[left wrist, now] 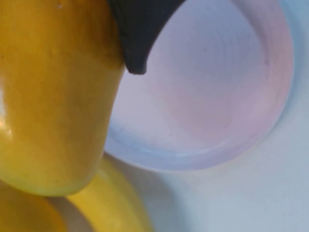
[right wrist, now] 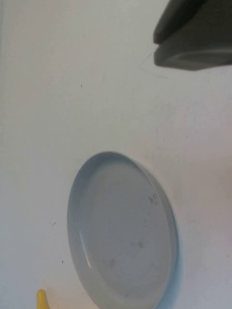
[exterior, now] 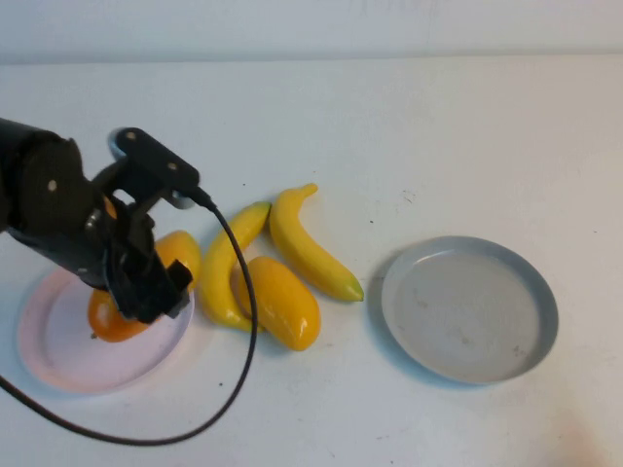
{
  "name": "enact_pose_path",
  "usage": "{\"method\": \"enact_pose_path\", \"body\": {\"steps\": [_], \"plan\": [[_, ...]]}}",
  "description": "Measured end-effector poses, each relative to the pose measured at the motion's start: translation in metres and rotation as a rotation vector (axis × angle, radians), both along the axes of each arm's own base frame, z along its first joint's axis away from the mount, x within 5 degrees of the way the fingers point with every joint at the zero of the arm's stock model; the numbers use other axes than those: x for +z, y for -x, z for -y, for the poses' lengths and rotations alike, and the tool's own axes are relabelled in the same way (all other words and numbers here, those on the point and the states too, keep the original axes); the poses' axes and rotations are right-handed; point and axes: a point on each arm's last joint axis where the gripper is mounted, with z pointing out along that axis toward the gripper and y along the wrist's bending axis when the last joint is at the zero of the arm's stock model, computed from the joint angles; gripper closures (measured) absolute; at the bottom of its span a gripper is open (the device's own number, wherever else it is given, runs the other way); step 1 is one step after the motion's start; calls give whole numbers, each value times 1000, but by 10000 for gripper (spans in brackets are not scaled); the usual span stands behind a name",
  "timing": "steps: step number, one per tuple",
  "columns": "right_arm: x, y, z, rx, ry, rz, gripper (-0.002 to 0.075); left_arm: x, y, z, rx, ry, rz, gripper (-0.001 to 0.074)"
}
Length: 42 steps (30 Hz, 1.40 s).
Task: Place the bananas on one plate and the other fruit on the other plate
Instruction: Put one type of fruit in the left plate
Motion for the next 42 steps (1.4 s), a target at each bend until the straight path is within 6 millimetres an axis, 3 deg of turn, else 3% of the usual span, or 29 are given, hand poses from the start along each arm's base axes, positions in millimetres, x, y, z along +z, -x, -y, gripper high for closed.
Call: {"method": "enact_pose_path", "body": {"steps": [7,16,24,29,33,38,42], "plan": [[0,0,0,0,0,0,743,-19,-22,-34,229,25,-50,176],[0,0,0,0,0,0,743,-55,-42,-60,352,-7,-137,176],[0,0,0,0,0,0,743,-60,-45,-66,367,-23,-142,170],[0,0,0,0,0,0,743,-60,-47,-69,413,-38,-120,71],[0,0,0,0,0,0,743,-51,-51,-72,467,-60,-100,67],[0,0,0,0,0,0,743,-22,-64,-68,505,-20,-74,67],[0,0,0,0,0,0,743,3,-67,-38,257,4,-62,69]]}}
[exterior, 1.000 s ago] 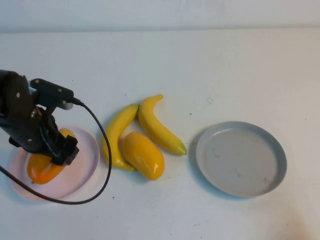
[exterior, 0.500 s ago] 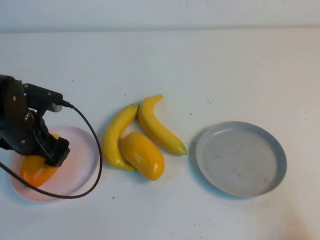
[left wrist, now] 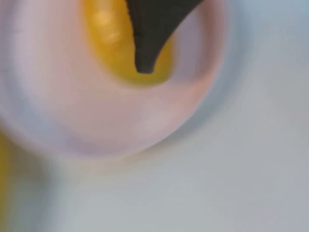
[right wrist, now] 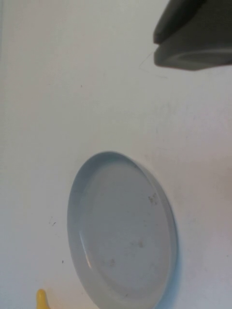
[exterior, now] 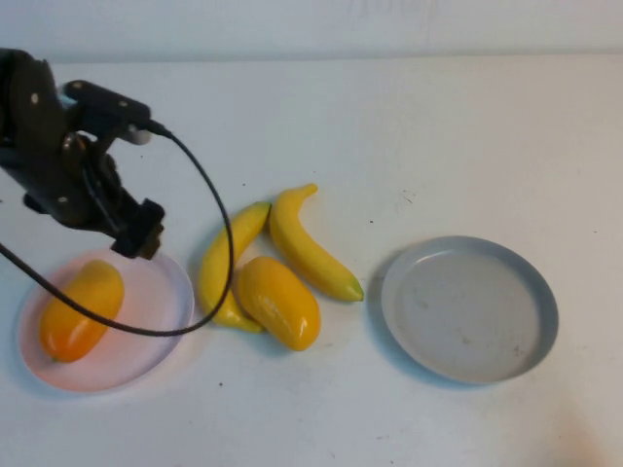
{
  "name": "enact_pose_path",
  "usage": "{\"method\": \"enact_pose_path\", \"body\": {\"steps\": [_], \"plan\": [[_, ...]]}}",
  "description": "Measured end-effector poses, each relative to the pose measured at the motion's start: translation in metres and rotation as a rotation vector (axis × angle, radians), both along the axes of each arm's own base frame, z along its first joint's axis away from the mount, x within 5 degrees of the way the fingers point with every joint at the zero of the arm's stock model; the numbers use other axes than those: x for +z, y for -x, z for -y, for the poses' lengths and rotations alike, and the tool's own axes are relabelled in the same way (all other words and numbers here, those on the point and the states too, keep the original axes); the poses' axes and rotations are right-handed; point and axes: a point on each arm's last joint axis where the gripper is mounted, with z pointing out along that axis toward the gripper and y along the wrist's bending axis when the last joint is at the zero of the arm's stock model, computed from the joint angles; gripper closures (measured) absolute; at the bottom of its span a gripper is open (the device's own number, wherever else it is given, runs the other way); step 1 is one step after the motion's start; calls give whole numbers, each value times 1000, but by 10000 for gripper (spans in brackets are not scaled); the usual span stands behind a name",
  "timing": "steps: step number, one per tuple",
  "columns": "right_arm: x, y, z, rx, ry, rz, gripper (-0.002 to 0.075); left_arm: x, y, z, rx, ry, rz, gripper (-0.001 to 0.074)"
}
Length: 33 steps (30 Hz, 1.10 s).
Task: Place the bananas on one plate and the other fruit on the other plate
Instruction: Put one type of fruit in the left plate
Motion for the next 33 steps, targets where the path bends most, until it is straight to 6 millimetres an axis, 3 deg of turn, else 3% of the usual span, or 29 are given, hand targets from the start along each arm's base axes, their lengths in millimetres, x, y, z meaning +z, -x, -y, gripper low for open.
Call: {"method": "enact_pose_path", "body": {"steps": [3,6,10,13,24,33], "plan": [[0,0,0,0,0,0,743,6,7,34,-181,66,4,76],[0,0,0,0,0,0,743,6,16,64,-235,158,-19,85],[0,0,0,0,0,0,743,-3,23,89,1,282,-107,88],[0,0,0,0,0,0,743,-13,25,100,156,322,-174,90],[0,0,0,0,0,0,743,-41,31,141,247,357,-222,90],[0,0,0,0,0,0,743,-50,24,140,273,320,-183,90]]}}
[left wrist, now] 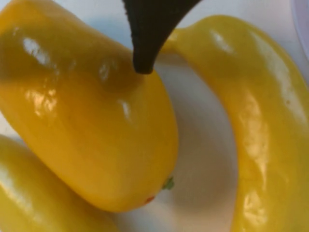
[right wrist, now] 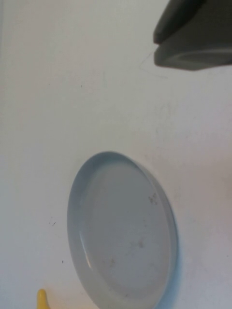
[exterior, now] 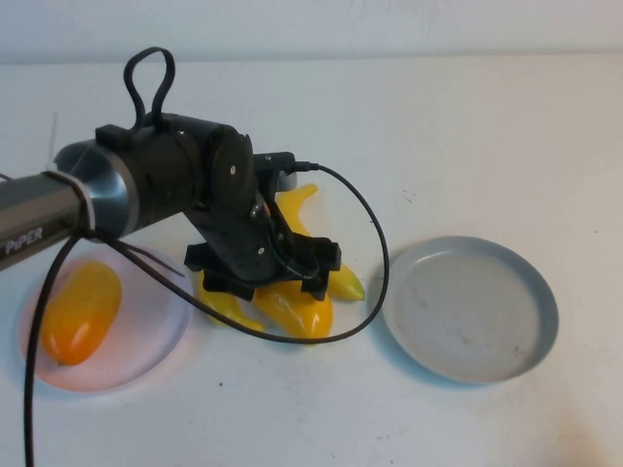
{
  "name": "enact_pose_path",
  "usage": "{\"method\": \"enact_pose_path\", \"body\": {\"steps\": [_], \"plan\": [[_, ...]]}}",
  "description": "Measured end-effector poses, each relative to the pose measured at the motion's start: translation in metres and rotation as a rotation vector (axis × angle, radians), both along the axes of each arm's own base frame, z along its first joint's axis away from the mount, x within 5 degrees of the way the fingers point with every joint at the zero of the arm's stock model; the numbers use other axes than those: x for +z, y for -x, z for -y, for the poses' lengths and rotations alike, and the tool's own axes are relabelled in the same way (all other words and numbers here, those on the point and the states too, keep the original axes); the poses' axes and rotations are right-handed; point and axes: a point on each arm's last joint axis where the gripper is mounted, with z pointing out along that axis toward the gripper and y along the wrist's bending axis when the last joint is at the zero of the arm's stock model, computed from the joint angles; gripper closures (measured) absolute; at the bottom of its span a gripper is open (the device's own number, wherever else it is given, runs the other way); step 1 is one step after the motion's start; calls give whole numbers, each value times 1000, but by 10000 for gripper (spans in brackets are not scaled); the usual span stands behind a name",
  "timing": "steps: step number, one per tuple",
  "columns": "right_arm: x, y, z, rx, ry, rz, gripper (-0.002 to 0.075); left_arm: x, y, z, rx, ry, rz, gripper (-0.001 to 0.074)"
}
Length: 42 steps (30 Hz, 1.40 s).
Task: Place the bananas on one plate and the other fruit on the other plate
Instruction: Put one type of fruit in the left plate
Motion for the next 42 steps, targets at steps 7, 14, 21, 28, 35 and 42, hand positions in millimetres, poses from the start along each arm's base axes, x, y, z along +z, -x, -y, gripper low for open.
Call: {"method": "enact_pose_path", "body": {"steps": [7,14,21,28,35,42], "plan": [[0,0,0,0,0,0,743,-5,-7,3,-1,-5,24,90],[0,0,0,0,0,0,743,-11,-11,5,-12,-28,10,90],[0,0,0,0,0,0,743,-13,-11,5,-160,-73,33,90],[0,0,0,0,0,0,743,-18,-7,1,-313,-152,10,109],[0,0,0,0,0,0,743,-17,-9,2,-365,-160,43,176],[0,0,0,0,0,0,743,-20,-12,3,-368,-154,65,185]]}}
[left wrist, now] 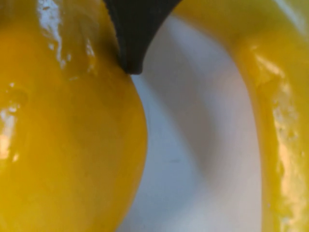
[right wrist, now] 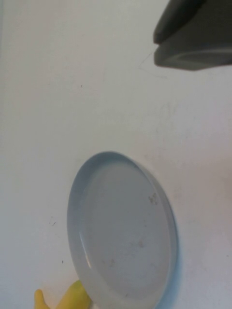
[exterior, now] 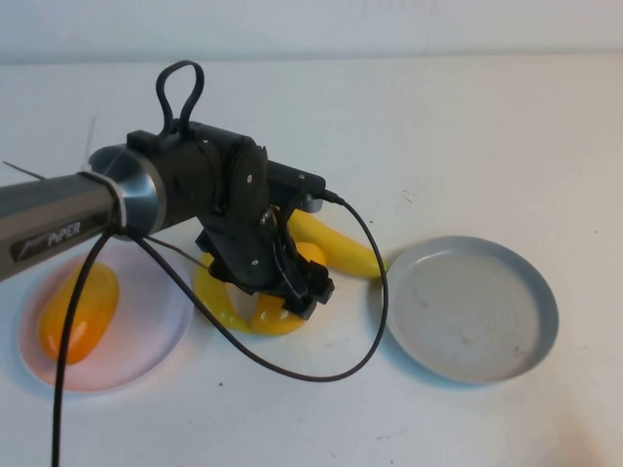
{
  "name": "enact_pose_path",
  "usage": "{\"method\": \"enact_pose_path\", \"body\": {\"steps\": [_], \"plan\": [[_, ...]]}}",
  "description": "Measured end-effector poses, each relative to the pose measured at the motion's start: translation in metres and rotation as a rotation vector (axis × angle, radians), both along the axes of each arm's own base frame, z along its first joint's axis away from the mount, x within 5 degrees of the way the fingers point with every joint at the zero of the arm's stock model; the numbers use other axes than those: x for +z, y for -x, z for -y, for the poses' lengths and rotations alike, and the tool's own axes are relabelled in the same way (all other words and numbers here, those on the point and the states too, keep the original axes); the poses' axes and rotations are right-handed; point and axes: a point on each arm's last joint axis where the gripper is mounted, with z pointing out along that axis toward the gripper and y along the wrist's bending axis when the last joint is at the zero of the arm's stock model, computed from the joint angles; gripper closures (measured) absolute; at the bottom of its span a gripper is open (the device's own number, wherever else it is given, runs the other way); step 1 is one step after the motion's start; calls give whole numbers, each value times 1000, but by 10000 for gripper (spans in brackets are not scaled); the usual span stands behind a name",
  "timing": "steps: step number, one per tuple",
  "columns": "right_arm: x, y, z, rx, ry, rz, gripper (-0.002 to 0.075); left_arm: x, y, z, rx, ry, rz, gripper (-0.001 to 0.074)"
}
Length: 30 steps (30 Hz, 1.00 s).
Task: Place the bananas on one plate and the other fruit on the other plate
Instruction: Put one type of fruit in the left plate
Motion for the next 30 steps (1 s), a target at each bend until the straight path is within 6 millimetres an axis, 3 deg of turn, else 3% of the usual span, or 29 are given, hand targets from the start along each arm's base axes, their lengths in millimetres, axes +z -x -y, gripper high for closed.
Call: {"method": "enact_pose_path", "body": {"steps": [7,17,24,30], "plan": [[0,0,0,0,0,0,743,-3,-2,2,8,17,1,237],[0,0,0,0,0,0,743,-1,-1,4,20,36,-22,237],[0,0,0,0,0,0,743,41,2,10,32,121,-40,237],[0,0,0,0,0,0,743,70,11,-2,20,60,-5,237]]}}
